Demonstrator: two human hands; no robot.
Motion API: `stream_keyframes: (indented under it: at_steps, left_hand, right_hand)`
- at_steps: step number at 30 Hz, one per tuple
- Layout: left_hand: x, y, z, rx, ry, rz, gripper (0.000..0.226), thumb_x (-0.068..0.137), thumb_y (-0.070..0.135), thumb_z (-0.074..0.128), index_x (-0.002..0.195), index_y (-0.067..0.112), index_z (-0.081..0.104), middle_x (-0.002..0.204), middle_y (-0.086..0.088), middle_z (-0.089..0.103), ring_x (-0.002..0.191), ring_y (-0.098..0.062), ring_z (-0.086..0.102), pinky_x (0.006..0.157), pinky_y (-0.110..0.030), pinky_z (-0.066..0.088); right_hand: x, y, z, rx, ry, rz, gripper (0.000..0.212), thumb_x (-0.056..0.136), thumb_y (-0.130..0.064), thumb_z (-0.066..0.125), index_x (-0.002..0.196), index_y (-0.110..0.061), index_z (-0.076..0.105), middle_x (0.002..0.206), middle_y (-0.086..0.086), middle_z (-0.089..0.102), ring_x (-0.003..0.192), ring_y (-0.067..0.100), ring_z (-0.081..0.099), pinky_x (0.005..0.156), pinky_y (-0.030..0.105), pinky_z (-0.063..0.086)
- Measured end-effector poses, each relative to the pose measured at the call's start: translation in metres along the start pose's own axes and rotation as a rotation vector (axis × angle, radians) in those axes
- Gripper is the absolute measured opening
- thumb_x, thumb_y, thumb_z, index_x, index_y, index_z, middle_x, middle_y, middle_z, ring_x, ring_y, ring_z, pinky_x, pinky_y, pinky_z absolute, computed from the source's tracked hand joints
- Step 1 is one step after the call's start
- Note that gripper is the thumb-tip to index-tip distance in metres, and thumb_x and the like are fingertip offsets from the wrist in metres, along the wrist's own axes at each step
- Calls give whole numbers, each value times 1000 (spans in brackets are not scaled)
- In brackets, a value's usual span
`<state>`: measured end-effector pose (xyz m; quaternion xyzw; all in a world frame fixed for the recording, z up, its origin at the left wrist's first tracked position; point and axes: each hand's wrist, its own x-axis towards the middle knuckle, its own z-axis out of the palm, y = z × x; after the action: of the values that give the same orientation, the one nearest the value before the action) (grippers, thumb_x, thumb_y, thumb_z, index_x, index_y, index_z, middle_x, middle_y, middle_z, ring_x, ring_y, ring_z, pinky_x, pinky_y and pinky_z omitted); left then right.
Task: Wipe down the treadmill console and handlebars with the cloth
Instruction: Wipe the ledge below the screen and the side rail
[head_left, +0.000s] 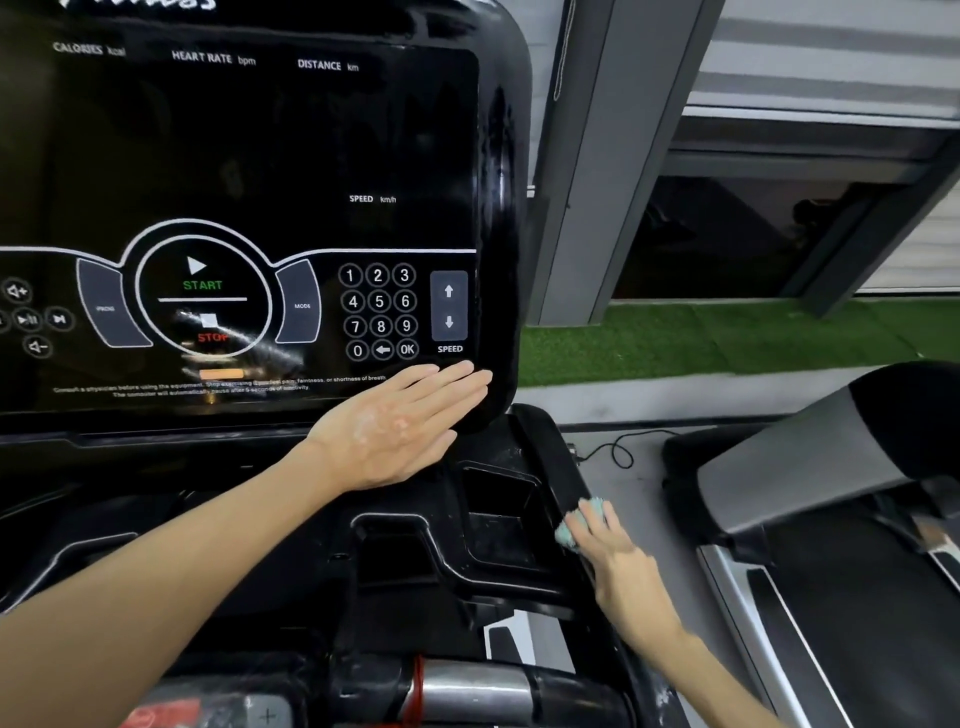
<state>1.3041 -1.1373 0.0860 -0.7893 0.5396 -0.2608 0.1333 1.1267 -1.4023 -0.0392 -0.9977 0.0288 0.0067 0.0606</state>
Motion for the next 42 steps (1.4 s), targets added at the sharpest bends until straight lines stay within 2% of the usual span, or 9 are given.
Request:
stream_keyframes:
  at_steps: [2, 6, 8, 13, 22, 28, 32, 37, 42]
  left_hand:
    - [0, 0, 2, 2, 0, 0, 57, 105, 34, 25, 154, 5, 25, 163, -9, 20, 149, -24, 23, 118, -41, 23]
    - [0, 1, 1, 5, -1, 8, 57, 104, 33, 25, 153, 4, 26, 162, -10, 22, 149, -25, 24, 118, -41, 22]
    - [1, 0, 0, 6, -8, 8, 57, 104, 32, 25, 153, 3, 25, 162, -11, 21, 149, -26, 25, 119, -42, 21]
    - [1, 0, -2, -21, -11, 8, 57, 104, 31, 25, 152, 1, 27, 162, -12, 23, 148, -27, 27, 118, -43, 24]
    - [0, 1, -2, -70, 19, 17, 56, 104, 30, 27, 152, 0, 28, 161, -13, 25, 147, -29, 30, 117, -45, 30]
    - [0, 0, -2, -70, 40, 17, 56, 104, 30, 25, 152, 0, 27, 161, -13, 25, 147, -29, 30, 117, -45, 29]
    - [0, 0, -3, -70, 33, 38, 56, 105, 29, 24, 152, -1, 26, 161, -15, 23, 147, -30, 28, 118, -45, 28]
    - [0, 1, -5, -67, 42, 49, 56, 105, 27, 23, 151, -4, 28, 160, -18, 24, 146, -33, 30, 116, -48, 29]
    - [-1, -1, -4, -87, 28, 44, 57, 105, 29, 20, 151, -3, 27, 160, -18, 24, 147, -33, 28, 116, -48, 27]
  right_hand:
    - [-20, 2, 5, 48, -29, 37, 72, 78, 15, 42, 134, -28, 43, 150, -14, 28, 143, 16, 24, 58, 15, 36]
    - [0, 3, 0, 46, -24, 3, 71, 74, 14, 51, 135, -23, 47, 150, -3, 38, 141, 29, 33, 63, 29, 52]
    - [34, 6, 0, 35, -30, -27, 70, 79, 13, 43, 141, -19, 41, 155, 2, 31, 143, 31, 25, 78, 37, 54]
    - [101, 5, -13, 80, -95, -41, 47, 101, -7, 38, 147, -19, 38, 157, 5, 27, 143, 31, 26, 107, 37, 32]
    - [-39, 9, -7, 139, 11, -22, 54, 81, 11, 45, 125, -21, 49, 143, -2, 43, 136, 31, 37, 61, 37, 54]
    - [-120, 14, 11, 266, 26, 64, 82, 71, 20, 42, 138, -26, 50, 150, -16, 24, 142, 25, 24, 87, 43, 56]
    - [-94, 9, -2, 263, -32, 49, 70, 83, 15, 40, 142, -22, 46, 154, -8, 25, 145, 24, 15, 102, 43, 46]
    - [-60, 5, -4, 191, -27, 51, 67, 85, 14, 42, 144, -17, 42, 156, 2, 31, 145, 29, 20, 97, 42, 50]
    - [-117, 6, 5, 220, 93, 48, 62, 82, 14, 44, 134, -18, 51, 148, 1, 44, 141, 26, 28, 71, 40, 57]
